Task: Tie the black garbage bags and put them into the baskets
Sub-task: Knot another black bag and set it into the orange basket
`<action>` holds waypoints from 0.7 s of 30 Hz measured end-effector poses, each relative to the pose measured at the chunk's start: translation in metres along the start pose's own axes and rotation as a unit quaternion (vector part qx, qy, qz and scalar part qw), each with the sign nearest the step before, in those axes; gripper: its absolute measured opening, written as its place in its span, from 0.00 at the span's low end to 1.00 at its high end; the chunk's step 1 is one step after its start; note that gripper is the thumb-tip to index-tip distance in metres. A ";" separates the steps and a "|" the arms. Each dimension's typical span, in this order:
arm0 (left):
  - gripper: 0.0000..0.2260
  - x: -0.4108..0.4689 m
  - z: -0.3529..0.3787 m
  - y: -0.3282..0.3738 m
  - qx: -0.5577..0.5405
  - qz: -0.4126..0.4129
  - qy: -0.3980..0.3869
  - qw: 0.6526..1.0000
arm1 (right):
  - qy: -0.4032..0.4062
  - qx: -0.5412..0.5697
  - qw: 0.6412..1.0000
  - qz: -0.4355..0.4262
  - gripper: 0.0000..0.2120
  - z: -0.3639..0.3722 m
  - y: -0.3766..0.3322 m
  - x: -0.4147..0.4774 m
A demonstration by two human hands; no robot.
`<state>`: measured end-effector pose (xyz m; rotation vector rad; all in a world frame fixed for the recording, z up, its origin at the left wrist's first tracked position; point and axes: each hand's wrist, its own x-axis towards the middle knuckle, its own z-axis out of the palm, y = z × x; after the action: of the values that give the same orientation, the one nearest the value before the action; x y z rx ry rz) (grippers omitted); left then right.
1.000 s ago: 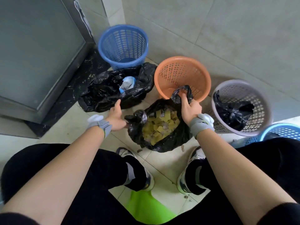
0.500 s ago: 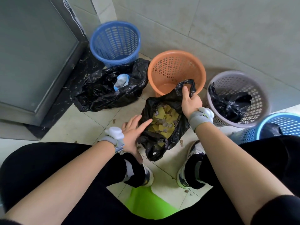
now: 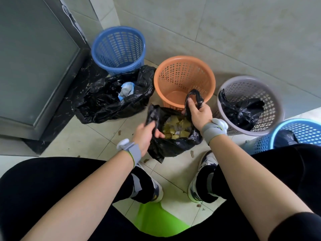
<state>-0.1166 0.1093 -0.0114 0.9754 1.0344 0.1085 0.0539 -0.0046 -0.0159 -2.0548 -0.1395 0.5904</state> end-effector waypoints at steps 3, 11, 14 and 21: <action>0.10 0.006 -0.005 0.023 -0.179 -0.025 0.012 0.984 | -0.081 -0.122 0.987 -0.061 0.18 0.003 0.001 -0.006; 0.09 0.013 -0.011 0.038 0.043 0.069 -0.035 0.996 | -0.257 -0.260 0.920 -0.140 0.18 0.023 -0.002 -0.023; 0.06 0.019 -0.014 0.039 0.117 0.090 -0.032 0.989 | -0.281 -0.275 0.908 -0.147 0.18 0.029 -0.004 -0.026; 0.06 0.031 -0.022 0.036 0.089 0.073 0.020 0.993 | -0.273 -0.313 0.900 -0.132 0.33 0.023 0.011 -0.027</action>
<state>-0.1039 0.1605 -0.0094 1.2144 1.0224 0.1592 0.0181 -0.0015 -0.0253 -2.3520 -1.0416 1.0323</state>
